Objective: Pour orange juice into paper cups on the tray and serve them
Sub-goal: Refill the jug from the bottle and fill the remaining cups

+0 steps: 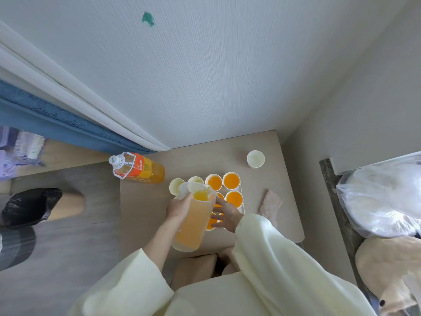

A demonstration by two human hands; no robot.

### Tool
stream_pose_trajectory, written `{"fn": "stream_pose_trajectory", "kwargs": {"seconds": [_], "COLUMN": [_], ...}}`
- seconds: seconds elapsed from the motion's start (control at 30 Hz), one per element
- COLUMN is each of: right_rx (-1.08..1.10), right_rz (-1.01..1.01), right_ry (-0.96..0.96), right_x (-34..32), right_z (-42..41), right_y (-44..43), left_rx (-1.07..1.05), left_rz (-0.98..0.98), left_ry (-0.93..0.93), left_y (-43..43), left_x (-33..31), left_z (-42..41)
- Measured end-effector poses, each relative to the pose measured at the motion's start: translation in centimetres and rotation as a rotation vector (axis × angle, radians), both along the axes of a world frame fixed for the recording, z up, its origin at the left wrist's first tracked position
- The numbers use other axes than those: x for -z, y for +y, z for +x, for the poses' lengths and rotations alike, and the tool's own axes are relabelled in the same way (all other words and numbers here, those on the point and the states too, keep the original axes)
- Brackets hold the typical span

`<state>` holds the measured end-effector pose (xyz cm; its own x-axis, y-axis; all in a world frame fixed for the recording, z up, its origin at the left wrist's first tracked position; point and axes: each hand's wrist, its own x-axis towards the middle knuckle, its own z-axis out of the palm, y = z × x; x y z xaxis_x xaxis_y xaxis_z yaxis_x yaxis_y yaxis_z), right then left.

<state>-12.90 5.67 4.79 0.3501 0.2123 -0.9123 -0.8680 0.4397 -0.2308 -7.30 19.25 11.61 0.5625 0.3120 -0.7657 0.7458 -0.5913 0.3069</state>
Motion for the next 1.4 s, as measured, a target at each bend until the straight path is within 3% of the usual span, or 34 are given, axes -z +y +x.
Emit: {"fn": "stream_pose_trajectory", "kwargs": {"seconds": [1.4], "right_rx": [-0.007], "right_rz": [0.022], "right_ry": [0.013], "right_x": [-0.1], "right_z": [0.7], "right_y": [0.2], "left_rx": [0.051], "left_rz": [0.063], "left_ry": [0.032], "left_y": [-0.2], "left_x": [-0.6], "left_z": [1.2]}}
